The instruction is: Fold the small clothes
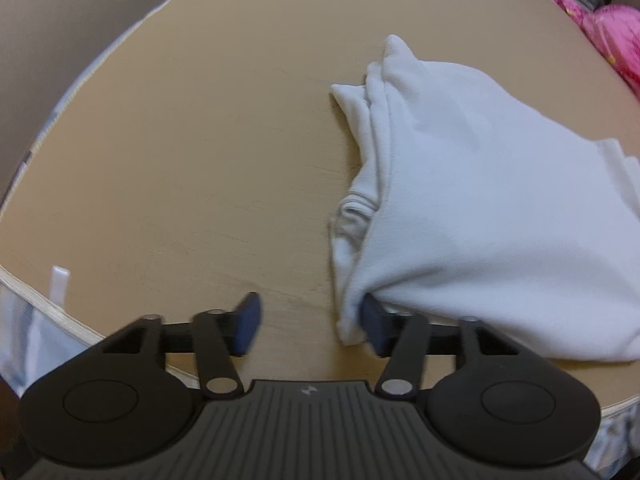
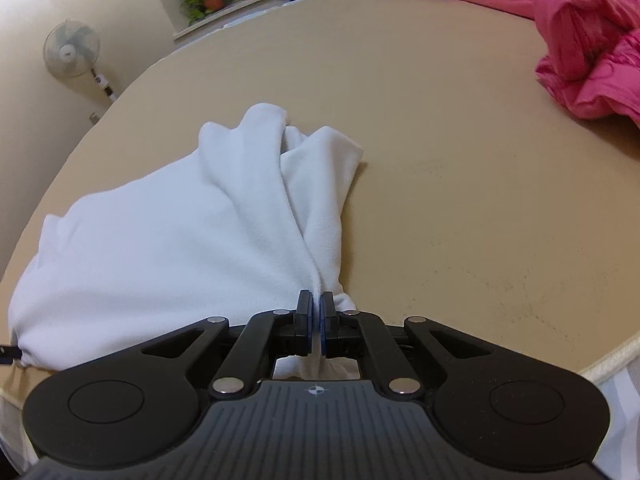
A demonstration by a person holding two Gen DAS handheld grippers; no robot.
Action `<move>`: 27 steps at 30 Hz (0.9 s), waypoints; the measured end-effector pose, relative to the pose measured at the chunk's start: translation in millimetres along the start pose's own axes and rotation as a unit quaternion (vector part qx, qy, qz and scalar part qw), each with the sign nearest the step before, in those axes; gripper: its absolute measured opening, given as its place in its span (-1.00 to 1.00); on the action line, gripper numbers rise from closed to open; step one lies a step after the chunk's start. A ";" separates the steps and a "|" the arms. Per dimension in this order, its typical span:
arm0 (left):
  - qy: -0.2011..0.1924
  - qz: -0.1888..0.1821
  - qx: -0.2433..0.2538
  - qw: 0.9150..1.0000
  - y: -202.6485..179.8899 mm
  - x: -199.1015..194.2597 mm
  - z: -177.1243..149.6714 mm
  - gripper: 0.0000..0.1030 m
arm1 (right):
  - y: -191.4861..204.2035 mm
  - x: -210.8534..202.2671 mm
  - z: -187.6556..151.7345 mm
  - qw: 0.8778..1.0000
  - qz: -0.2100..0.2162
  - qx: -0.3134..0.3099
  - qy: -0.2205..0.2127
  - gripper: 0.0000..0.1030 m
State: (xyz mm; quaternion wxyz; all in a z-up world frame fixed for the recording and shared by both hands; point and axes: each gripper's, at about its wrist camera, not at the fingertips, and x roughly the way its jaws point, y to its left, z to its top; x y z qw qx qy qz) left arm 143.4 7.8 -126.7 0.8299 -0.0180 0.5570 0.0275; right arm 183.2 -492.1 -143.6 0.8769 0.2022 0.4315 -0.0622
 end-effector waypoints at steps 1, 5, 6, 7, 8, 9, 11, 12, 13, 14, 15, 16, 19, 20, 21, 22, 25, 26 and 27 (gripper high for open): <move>-0.001 0.003 0.003 1.000 0.8 -0.1 -0.2 0.39 | -1.6 -2.5 -1.1 1.000 0.001 0.006 -0.002 -0.94; -0.008 0.042 0.030 0.999 0.3 -1.7 -4.8 0.73 | -5.8 -11.9 -8.9 1.000 -0.017 0.007 -0.009 -0.43; -0.009 0.052 0.044 0.998 -3.2 -1.7 -5.4 0.75 | -7.5 -13.8 -10.4 0.999 -0.030 0.010 -0.009 -0.17; -0.010 0.060 0.056 0.997 -7.2 -2.9 -5.3 0.75 | -8.9 -16.5 -11.0 0.999 -0.034 0.012 -0.010 -0.13; -0.011 0.066 0.065 0.996 -11.5 -4.9 -4.4 0.75 | -9.1 -19.9 -10.7 0.999 -0.031 0.014 -0.012 -0.12; -0.014 0.071 0.074 0.995 -16.2 -9.3 -3.4 0.75 | -8.3 -25.0 -9.3 0.999 -0.027 0.016 -0.018 -0.12; -0.033 0.072 0.082 0.993 -22.4 -24.0 -1.3 0.75 | -4.4 -34.2 -4.5 0.999 -0.023 0.015 -0.043 -0.11; -0.042 0.069 0.081 0.993 -24.2 -30.2 1.0 0.76 | -1.1 -39.5 1.5 0.998 -0.013 0.010 -0.061 -0.08; -0.050 0.065 0.078 0.994 -25.9 -36.7 4.2 0.76 | 1.6 -41.3 7.0 0.997 -0.004 0.007 -0.073 -0.07; -0.056 0.063 0.075 0.994 -26.9 -41.7 7.7 0.76 | 4.7 -42.0 14.4 0.996 0.004 0.003 -0.085 -0.07; -0.062 0.061 0.071 0.994 -27.5 -46.5 11.7 0.76 | 8.9 -40.5 23.2 0.996 0.010 -0.002 -0.093 -0.07; -0.066 0.059 0.066 0.994 -27.5 -50.3 15.7 0.76 | 13.2 -37.0 31.7 0.995 0.012 -0.007 -0.099 -0.07; -0.075 0.052 0.056 0.994 -32.7 -52.9 29.9 0.81 | 24.3 -20.0 52.2 0.994 0.012 -0.021 -0.111 -0.07; -0.075 0.054 0.054 0.994 -33.0 -51.4 35.1 0.81 | 26.7 -14.2 57.3 0.994 0.010 -0.024 -0.110 -0.07; -0.072 0.059 0.050 0.994 -33.3 -48.2 41.0 0.81 | 28.5 -7.1 62.7 0.994 0.007 -0.025 -0.108 -0.07; -0.066 0.062 0.044 0.995 -33.1 -45.3 46.5 0.81 | 28.7 -0.8 67.6 0.994 0.005 -0.019 -0.107 -0.07; -0.054 0.053 0.019 0.997 -28.5 -37.9 62.4 0.81 | 24.1 12.2 80.6 0.995 0.004 0.008 -0.102 -0.07; -0.051 0.049 0.013 0.997 -27.8 -35.0 66.6 0.81 | 23.5 18.2 84.8 0.995 -0.001 0.012 -0.100 -0.07; -0.049 0.046 0.008 0.998 -27.8 -32.3 69.5 0.81 | 23.9 24.7 88.7 0.995 -0.004 0.011 -0.096 -0.07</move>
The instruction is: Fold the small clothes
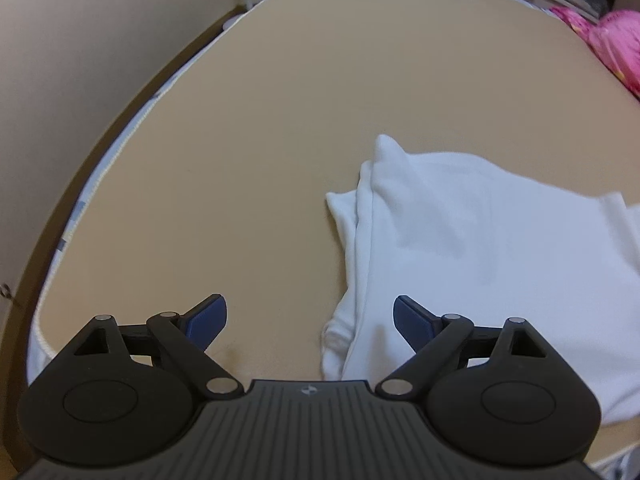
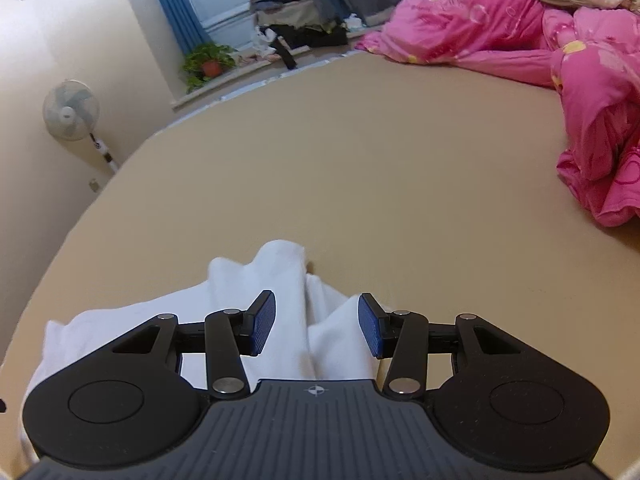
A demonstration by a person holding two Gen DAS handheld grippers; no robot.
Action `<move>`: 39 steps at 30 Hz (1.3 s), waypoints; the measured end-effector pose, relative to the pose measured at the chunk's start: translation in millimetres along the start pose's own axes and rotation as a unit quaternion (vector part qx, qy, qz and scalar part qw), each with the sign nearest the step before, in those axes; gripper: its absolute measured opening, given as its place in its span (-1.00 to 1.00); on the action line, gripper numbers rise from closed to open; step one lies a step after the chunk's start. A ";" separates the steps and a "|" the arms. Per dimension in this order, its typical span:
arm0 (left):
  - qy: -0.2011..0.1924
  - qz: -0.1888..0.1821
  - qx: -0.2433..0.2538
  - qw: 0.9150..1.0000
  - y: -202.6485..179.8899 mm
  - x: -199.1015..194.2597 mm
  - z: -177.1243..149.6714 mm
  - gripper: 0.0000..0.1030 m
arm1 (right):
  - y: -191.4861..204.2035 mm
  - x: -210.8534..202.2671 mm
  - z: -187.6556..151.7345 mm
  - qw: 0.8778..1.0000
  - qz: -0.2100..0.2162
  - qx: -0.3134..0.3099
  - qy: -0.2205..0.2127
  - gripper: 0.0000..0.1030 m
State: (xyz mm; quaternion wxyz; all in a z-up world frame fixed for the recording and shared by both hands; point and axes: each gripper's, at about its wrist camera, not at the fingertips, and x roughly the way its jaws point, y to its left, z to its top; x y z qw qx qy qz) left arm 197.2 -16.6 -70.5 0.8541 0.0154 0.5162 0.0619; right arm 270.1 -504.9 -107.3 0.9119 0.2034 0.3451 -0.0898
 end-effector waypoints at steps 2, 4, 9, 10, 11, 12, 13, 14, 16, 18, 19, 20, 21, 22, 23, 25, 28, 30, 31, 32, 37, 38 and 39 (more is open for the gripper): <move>0.006 -0.002 -0.005 1.000 -1.8 6.1 2.7 0.81 | 6.5 15.4 2.0 1.000 -0.001 -0.007 0.011 -0.07; 0.016 -0.004 -0.004 1.000 -5.9 12.7 4.4 0.81 | 15.6 37.2 3.7 0.999 -0.003 -0.023 0.025 -0.07; 0.026 -0.007 0.008 1.000 -12.9 21.8 -0.8 0.81 | 34.2 88.1 9.0 0.997 0.003 -0.050 0.057 -0.25; 0.028 -0.007 0.010 1.000 -13.8 22.6 -1.7 0.81 | 35.7 96.5 9.7 0.997 0.014 -0.050 0.065 -0.61; 0.029 -0.007 0.011 1.000 -14.2 23.3 -2.6 0.81 | 37.2 100.3 10.8 0.996 0.012 -0.054 0.070 -0.94; 0.029 -0.007 0.014 0.999 -15.0 24.2 -3.3 0.81 | 37.1 101.7 12.7 0.997 0.001 -0.052 0.063 -0.94; 0.030 -0.006 0.015 0.999 -15.8 25.2 -4.0 0.81 | 33.8 99.4 15.6 0.998 -0.002 -0.039 0.052 -0.94; 0.031 -0.005 0.017 0.999 -16.9 28.7 -4.0 0.81 | 27.7 96.8 18.8 0.999 -0.002 -0.015 0.043 -0.94; 0.039 -0.001 0.021 0.999 -19.7 32.6 -4.5 0.81 | 16.4 98.6 21.8 0.999 -0.002 0.028 0.045 -0.93; 0.042 0.005 0.024 0.999 -22.9 31.6 -2.9 0.81 | 12.2 107.3 19.7 0.998 -0.024 0.031 0.056 -0.91; 0.039 0.005 0.024 0.999 -24.0 29.1 -2.0 0.81 | 9.8 110.0 18.8 0.997 -0.021 0.034 0.059 -0.91; 0.035 0.004 0.024 0.999 -25.5 25.7 -1.2 0.81 | 7.8 109.4 19.0 0.997 -0.018 0.038 0.059 -0.91; 0.031 0.002 0.024 0.999 -27.3 23.2 -0.3 0.81 | 5.7 105.2 20.5 0.997 -0.017 0.047 0.056 -0.87; 0.029 0.002 0.024 0.999 -28.6 21.1 0.3 0.81 | 3.6 99.5 22.0 0.997 -0.026 0.051 0.049 -0.77; 0.029 0.002 0.023 0.999 -29.9 19.6 0.6 0.81 | 0.0 90.2 23.6 0.997 -0.036 0.057 0.039 -0.53; 0.031 0.003 0.022 0.999 -31.5 17.9 0.4 0.81 | -11.3 68.3 26.3 0.996 -0.048 0.069 0.023 -0.40; 0.035 0.002 0.020 0.999 -34.5 13.9 -6.2 0.82 | -27.0 22.8 17.0 0.996 -0.034 0.081 0.005 -0.08; 0.038 0.002 0.021 0.999 -36.9 9.4 -14.5 0.81 | -35.0 -12.4 2.5 0.996 -0.020 0.091 0.003 0.34; 0.039 0.001 0.021 0.999 -38.4 6.4 -19.5 0.81 | -35.8 -27.3 -6.9 0.996 -0.015 0.092 0.007 0.38; 0.042 -0.002 0.021 0.999 -39.5 3.2 -26.2 0.82 | -34.8 -42.5 -19.4 0.996 -0.007 0.088 0.011 0.44; 0.058 -0.033 0.033 0.997 -46.7 -14.7 -64.3 0.82 | 1.9 -101.8 -73.8 1.000 -0.001 -0.005 0.020 0.56; 0.059 -0.038 0.040 0.997 -48.6 -19.7 -74.3 0.82 | 12.2 -112.4 -85.7 0.999 0.000 -0.027 0.021 0.58; 0.061 -0.043 0.045 0.996 -49.8 -23.5 -82.6 0.82 | 22.4 -117.5 -88.6 0.999 0.001 -0.041 0.022 0.60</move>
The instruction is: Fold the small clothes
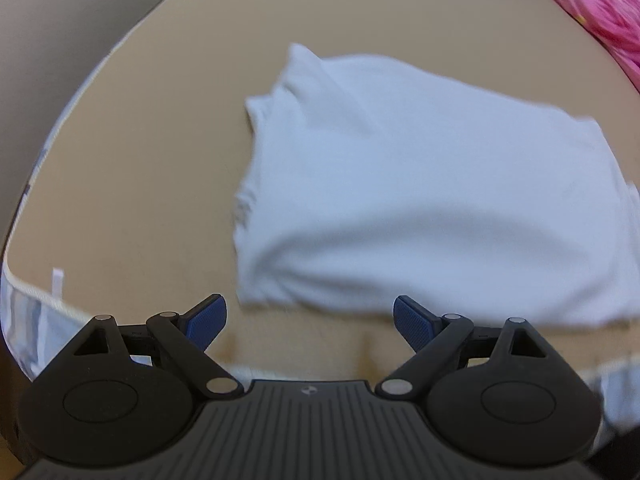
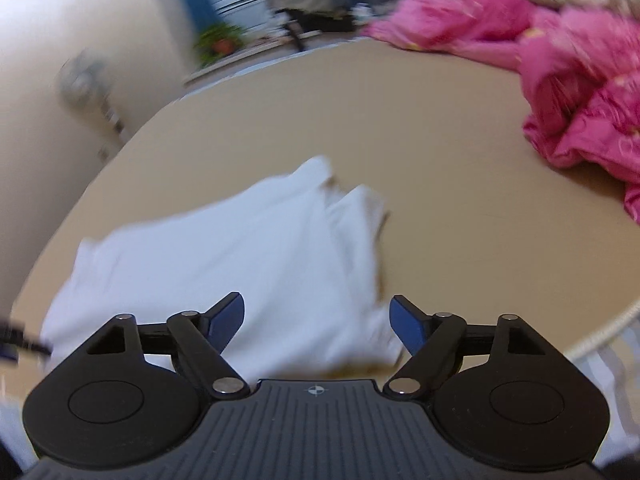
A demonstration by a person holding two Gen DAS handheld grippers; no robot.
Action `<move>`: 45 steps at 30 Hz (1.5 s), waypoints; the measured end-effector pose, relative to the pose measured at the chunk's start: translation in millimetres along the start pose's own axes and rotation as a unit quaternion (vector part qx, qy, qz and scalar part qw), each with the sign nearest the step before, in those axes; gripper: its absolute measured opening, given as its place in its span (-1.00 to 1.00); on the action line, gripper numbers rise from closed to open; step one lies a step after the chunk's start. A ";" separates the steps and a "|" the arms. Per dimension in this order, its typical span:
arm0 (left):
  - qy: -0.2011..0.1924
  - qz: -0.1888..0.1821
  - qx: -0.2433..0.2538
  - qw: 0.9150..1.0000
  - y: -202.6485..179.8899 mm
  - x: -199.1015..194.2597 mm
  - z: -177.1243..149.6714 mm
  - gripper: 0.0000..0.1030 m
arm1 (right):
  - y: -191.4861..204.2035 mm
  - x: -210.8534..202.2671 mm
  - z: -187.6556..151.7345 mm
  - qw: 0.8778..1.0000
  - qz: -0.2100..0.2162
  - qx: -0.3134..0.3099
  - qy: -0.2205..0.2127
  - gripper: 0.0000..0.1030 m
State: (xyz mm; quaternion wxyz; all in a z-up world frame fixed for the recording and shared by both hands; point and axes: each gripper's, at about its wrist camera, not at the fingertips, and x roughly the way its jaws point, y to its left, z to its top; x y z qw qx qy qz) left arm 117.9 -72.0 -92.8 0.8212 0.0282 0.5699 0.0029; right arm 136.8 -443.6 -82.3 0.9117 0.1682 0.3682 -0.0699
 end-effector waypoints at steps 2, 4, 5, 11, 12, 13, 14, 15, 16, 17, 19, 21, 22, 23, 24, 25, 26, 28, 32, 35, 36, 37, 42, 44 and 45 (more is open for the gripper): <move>0.008 -0.006 0.006 1.000 -4.2 -5.4 -18.7 0.83 | 14.3 -20.0 -14.7 1.000 0.001 -0.015 -0.002 0.62; 0.014 -0.012 0.023 1.000 -8.6 -11.5 -35.3 0.83 | 26.3 -35.3 -24.8 1.000 0.011 -0.024 -0.002 0.64; 0.011 -0.011 0.030 0.999 -10.3 -16.0 -43.1 0.83 | 31.1 -42.7 -28.6 1.000 0.014 -0.027 -0.003 0.64; -0.039 0.008 0.055 0.998 -14.8 -47.1 -73.5 0.84 | 43.8 -77.4 -38.6 0.999 0.019 -0.033 -0.021 0.66; -0.045 0.008 0.052 0.998 -13.2 -51.5 -73.8 0.84 | 45.1 -81.1 -38.6 0.999 0.017 -0.034 -0.024 0.66; -0.051 0.007 0.046 0.998 -11.7 -55.9 -73.0 0.85 | 45.4 -82.5 -39.0 0.999 0.016 -0.033 -0.027 0.66; -0.055 0.005 0.040 0.998 -9.6 -59.4 -72.4 0.88 | 46.3 -85.0 -37.9 0.999 0.017 -0.034 -0.030 0.66; -0.060 0.002 0.031 0.998 -8.4 -64.4 -72.4 0.99 | 48.1 -88.2 -37.4 0.999 0.019 -0.035 -0.033 0.67; -0.069 -0.001 0.023 0.997 -6.2 -68.0 -71.9 0.99 | 49.0 -89.9 -37.1 0.998 0.020 -0.037 -0.036 0.68; -0.076 0.000 0.019 0.997 -6.5 -72.0 -70.6 0.99 | 50.7 -92.1 -37.9 0.998 0.021 -0.038 -0.038 0.69; -0.083 0.004 0.020 0.996 -6.8 -74.8 -68.8 0.99 | 53.9 -94.0 -37.7 0.998 0.021 -0.042 -0.042 0.69; -0.084 0.008 0.024 0.996 -7.3 -79.2 -65.4 0.99 | 54.6 -93.2 -37.7 0.998 0.022 -0.042 -0.042 0.70; -0.085 0.011 0.024 0.996 -7.2 -79.4 -64.7 0.99 | 53.6 -92.5 -38.1 0.998 0.023 -0.039 -0.041 0.70; -0.087 0.012 0.024 0.996 -6.5 -79.6 -64.5 0.99 | 52.7 -91.8 -38.8 0.998 0.023 -0.034 -0.040 0.71; -0.089 0.014 0.024 0.996 -5.6 -79.3 -64.2 0.99 | 50.2 -89.8 -39.1 0.999 0.023 -0.028 -0.039 0.71; -0.090 0.016 0.024 0.996 -4.9 -79.0 -63.8 0.99 | 46.6 -86.7 -39.1 0.999 0.023 -0.020 -0.037 0.72; -0.090 0.020 0.023 0.996 -4.7 -77.8 -62.9 0.99 | 42.5 -82.3 -39.3 0.999 0.021 -0.011 -0.035 0.72; -0.088 0.028 0.022 0.995 -4.2 -74.6 -60.7 0.99 | 30.5 -70.3 -36.8 0.999 0.012 0.011 -0.030 0.72; -0.080 0.044 0.021 0.996 -5.6 -66.0 -51.7 0.99 | 4.2 -34.1 -27.2 0.998 0.003 0.063 -0.017 0.73; -0.079 0.059 0.029 0.995 -9.6 -59.1 -45.9 0.99 | -13.1 -0.6 -18.3 0.995 -0.010 0.100 0.000 0.73; -0.079 0.062 0.032 0.994 -10.5 -56.5 -44.7 0.99 | -17.5 9.9 -16.0 0.994 -0.017 0.108 0.005 0.73; -0.078 0.065 0.034 0.994 -11.1 -53.8 -43.1 0.99 | -22.1 20.5 -13.5 0.993 -0.025 0.118 0.009 0.73; -0.064 0.064 0.034 0.995 -5.3 -36.9 -35.3 0.99 | -43.2 58.8 -5.8 0.984 -0.066 0.163 0.020 0.73; -0.060 0.064 0.034 0.996 -2.0 -30.1 -33.1 0.99 | -51.1 72.5 -7.7 0.979 -0.081 0.183 0.028 0.73; -0.058 0.065 0.034 0.996 0.0 -26.5 -31.8 0.99 | -54.9 80.8 -10.6 0.977 -0.084 0.194 0.039 0.75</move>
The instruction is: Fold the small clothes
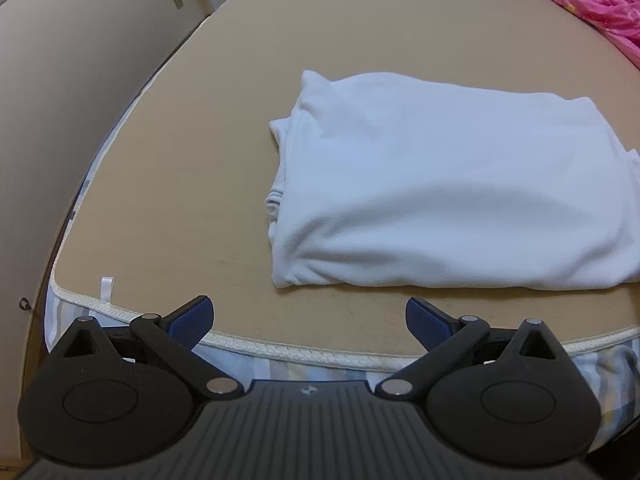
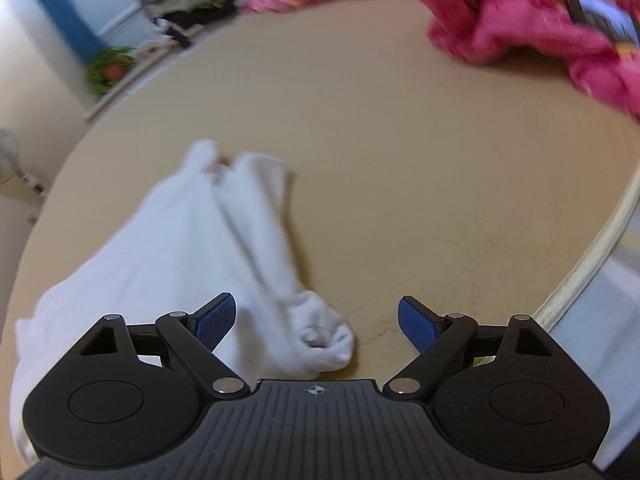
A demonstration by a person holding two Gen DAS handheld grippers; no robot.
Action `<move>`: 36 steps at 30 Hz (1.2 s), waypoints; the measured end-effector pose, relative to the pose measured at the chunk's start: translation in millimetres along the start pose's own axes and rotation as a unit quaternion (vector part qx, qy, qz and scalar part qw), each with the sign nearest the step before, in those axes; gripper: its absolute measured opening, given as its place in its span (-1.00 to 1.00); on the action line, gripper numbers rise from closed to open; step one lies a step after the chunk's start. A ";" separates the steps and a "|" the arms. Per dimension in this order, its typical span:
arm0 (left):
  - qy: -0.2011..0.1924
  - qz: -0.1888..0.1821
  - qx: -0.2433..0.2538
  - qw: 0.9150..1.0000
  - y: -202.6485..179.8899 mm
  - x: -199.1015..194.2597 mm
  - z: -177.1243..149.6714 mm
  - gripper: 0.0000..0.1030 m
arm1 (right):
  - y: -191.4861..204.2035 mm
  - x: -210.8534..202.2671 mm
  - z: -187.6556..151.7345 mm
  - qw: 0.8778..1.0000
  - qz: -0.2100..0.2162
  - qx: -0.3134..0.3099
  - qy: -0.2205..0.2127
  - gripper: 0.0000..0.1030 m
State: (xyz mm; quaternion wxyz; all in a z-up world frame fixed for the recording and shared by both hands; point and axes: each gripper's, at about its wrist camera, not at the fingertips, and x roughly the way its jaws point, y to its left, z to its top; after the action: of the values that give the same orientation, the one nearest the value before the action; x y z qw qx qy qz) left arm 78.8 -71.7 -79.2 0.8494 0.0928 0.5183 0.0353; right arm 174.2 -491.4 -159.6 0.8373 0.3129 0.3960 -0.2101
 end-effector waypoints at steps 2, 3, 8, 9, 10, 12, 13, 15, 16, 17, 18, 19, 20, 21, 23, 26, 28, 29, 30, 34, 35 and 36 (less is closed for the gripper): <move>0.003 0.001 -0.002 1.000 3.5 7.2 1.2 0.99 | 0.7 8.7 -6.5 1.000 -0.002 0.004 0.000 0.85; 0.004 0.001 -0.004 1.000 5.7 10.9 1.6 0.99 | 6.0 8.8 -10.1 1.000 -0.001 -0.009 -0.003 0.85; 0.020 -0.003 -0.019 1.000 17.1 30.5 3.5 0.99 | 20.5 6.3 -18.0 0.997 0.074 0.013 0.023 0.78; 0.024 -0.003 -0.023 0.999 20.0 34.2 3.5 0.99 | 17.6 6.7 -18.6 0.995 0.086 0.039 0.023 0.62; 0.026 -0.005 -0.028 0.999 22.9 37.2 3.5 0.99 | 13.5 7.8 -18.8 0.993 0.098 0.062 0.024 0.52; 0.031 -0.007 -0.035 0.999 27.8 41.9 3.5 0.99 | 1.9 13.0 -20.1 0.987 0.104 0.122 0.032 0.01; 0.032 -0.007 -0.036 0.999 30.4 44.4 3.5 0.99 | -2.2 14.8 -20.7 0.984 0.104 0.141 0.033 -0.17; 0.035 -0.004 -0.039 0.999 35.4 49.0 3.8 0.99 | -11.1 20.2 -20.7 0.976 0.120 0.174 0.045 -0.45; 0.036 -0.003 -0.042 0.998 38.0 51.5 4.1 0.99 | -13.5 21.4 -21.1 0.973 0.125 0.187 0.047 -0.48; 0.038 -0.002 -0.045 0.998 41.0 54.0 4.3 0.99 | -13.3 22.1 -21.3 0.972 0.125 0.192 0.049 -0.50; 0.041 -0.001 -0.049 0.998 44.1 56.6 4.9 0.99 | -10.4 22.2 -21.5 0.974 0.118 0.189 0.049 -0.50; 0.043 -0.001 -0.053 0.998 47.2 59.5 5.2 0.99 | -7.2 21.7 -22.1 0.976 0.110 0.184 0.048 -0.50; 0.046 0.000 -0.056 0.997 50.1 62.4 5.6 0.99 | -3.0 21.4 -22.9 0.978 0.103 0.178 0.046 -0.51; 0.049 0.001 -0.060 0.997 53.8 65.4 6.1 0.99 | 2.2 20.7 -22.8 0.980 0.093 0.169 0.045 -0.51; 0.054 0.003 -0.070 0.996 62.7 71.2 6.7 0.99 | 14.1 17.8 -21.4 0.986 0.066 0.150 0.042 -0.53; 0.063 0.006 -0.090 0.994 81.1 78.6 6.9 0.99 | 52.6 3.3 -11.7 0.997 0.027 0.071 0.011 -0.57; 0.066 0.016 -0.100 0.993 94.0 82.4 6.9 0.99 | 106.4 -17.2 -12.2 0.996 0.025 -0.065 -0.047 -0.59; 0.064 0.020 -0.102 0.992 100.6 82.8 6.4 0.99 | 136.2 -27.4 -15.0 0.989 0.027 -0.126 -0.073 -0.60; 0.062 0.022 -0.104 0.992 107.7 82.8 6.4 0.99 | 170.6 -39.1 -20.3 0.976 0.037 -0.188 -0.101 -0.61; 0.062 0.023 -0.129 0.989 138.2 83.7 4.9 0.99 | 297.2 -77.8 -85.5 0.885 0.104 -0.421 -0.168 -0.61; 0.065 0.023 -0.136 0.988 146.4 85.5 4.2 0.99 | 321.9 -82.0 -115.8 0.852 0.122 -0.480 -0.169 -0.60; 0.068 0.024 -0.144 0.987 152.3 86.8 2.9 0.99 | 338.6 -81.9 -142.5 0.825 0.134 -0.524 -0.162 -0.59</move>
State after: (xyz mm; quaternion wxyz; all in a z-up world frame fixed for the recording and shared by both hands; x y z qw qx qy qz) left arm 126.8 90.9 -124.2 0.8154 -0.0205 0.5624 0.1358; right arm 252.6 -142.1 -43.3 0.9473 -0.1619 0.2591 0.0960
